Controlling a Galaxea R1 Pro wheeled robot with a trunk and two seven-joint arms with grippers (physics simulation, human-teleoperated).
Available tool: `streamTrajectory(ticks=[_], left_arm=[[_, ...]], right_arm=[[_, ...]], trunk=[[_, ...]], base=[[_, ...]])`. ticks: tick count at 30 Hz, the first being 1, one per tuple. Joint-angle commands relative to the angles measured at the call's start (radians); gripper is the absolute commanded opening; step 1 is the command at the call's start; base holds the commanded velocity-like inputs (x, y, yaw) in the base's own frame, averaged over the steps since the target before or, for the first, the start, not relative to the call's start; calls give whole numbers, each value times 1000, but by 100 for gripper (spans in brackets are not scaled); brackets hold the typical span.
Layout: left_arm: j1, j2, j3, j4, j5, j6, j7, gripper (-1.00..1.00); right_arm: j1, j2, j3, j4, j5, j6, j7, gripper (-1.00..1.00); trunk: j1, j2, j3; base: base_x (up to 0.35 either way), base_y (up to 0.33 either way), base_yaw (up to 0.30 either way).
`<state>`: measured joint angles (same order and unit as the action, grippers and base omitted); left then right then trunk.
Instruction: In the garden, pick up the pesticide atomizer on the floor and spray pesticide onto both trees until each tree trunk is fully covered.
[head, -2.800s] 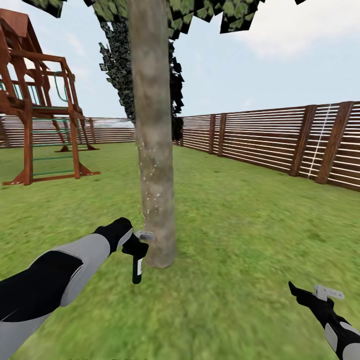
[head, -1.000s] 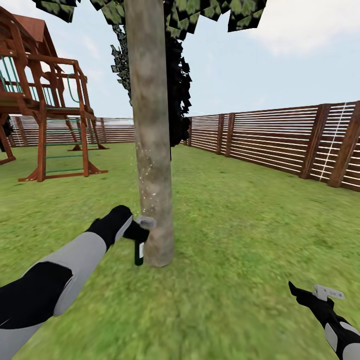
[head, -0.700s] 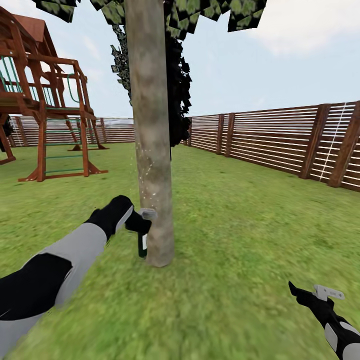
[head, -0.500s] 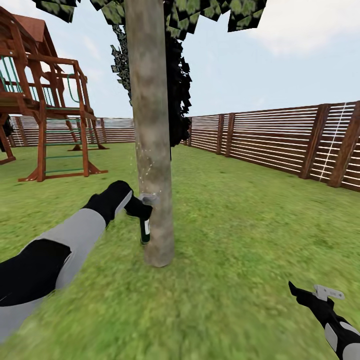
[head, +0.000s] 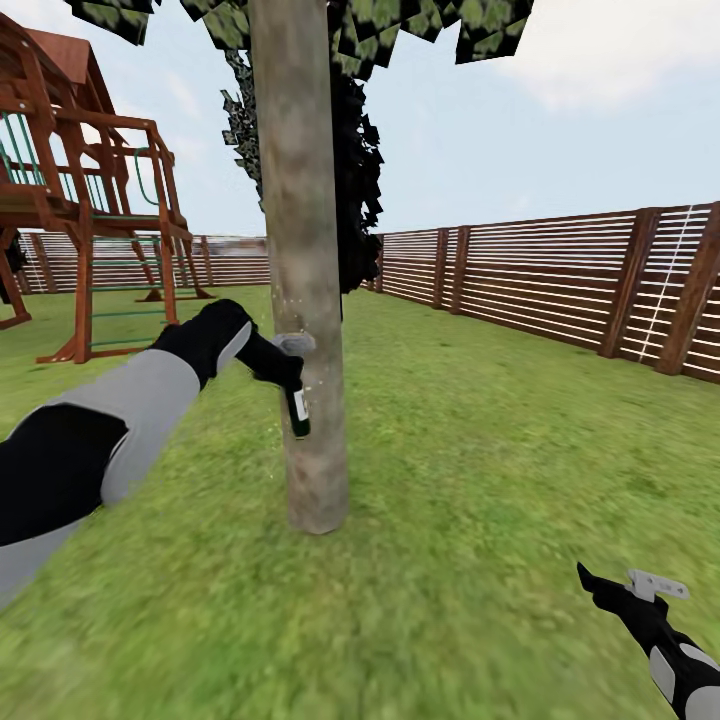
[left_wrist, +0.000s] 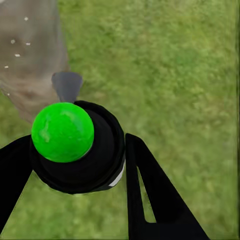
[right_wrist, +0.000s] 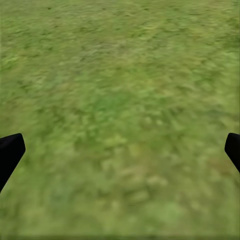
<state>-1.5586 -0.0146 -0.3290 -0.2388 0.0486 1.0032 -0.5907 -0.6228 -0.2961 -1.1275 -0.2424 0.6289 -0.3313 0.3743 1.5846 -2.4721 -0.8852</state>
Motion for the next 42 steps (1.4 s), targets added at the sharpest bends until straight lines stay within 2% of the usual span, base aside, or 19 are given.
streamTrajectory(ticks=[1, 4, 10, 17, 20, 29, 32, 34, 35, 37, 39, 42], left_arm=[[-14, 0, -1, 0, -1, 0, -8, -100], [-67, -1, -1, 1, -1, 0, -22, -100], [-104, -1, -1, 11, -1, 0, -23, -100], [-107, -1, -8, 187, -5, -6, -23, -100], [-97, -1, -8, 212, -6, -12, -22, -100], [69, -2, -9, 213, -11, -36, -17, -100], [132, -5, -10, 213, -12, -78, -16, -100], [178, -5, -10, 213, -35, -112, -11, -100], [205, -5, -10, 213, -76, -133, -6, -100], [230, -5, -10, 213, -115, -158, -1, -100], [272, -6, -10, 213, -131, -201, 3, -100], [315, -16, -10, 213, -135, -255, 5, -100]], right_arm=[[0, 0, 0, 0, 0, 0, 0, 100], [0, 0, 0, 0, 0, 0, 0, 100], [0, 0, 0, 0, 0, 0, 0, 100], [0, 0, 0, 0, 0, 0, 0, 100], [0, 0, 0, 0, 0, 0, 0, 100], [0, 0, 0, 0, 0, 0, 0, 100], [0, 0, 0, 0, 0, 0, 0, 100], [0, 0, 0, 0, 0, 0, 0, 100], [0, 0, 0, 0, 0, 0, 0, 100], [0, 0, 0, 0, 0, 0, 0, 100], [0, 0, 0, 0, 0, 0, -1, 100], [0, 0, 0, 0, 0, 0, -1, 100]], trunk=[[0, 0, 0], [0, 0, 0], [0, 0, 0], [0, 0, 0], [0, 0, 0], [0, 0, 0], [0, 0, 0], [0, 0, 0], [0, 0, 0], [0, 0, 0], [0, 0, 0], [0, 0, 0]], base=[[0, 0, 0], [0, 0, 0], [0, 0, 0], [0, 0, 0], [0, 0, 0], [0, 0, 0], [0, 0, 0], [0, 0, 0], [0, 0, 0], [0, 0, 0], [0, 0, 0], [0, 0, 0]])
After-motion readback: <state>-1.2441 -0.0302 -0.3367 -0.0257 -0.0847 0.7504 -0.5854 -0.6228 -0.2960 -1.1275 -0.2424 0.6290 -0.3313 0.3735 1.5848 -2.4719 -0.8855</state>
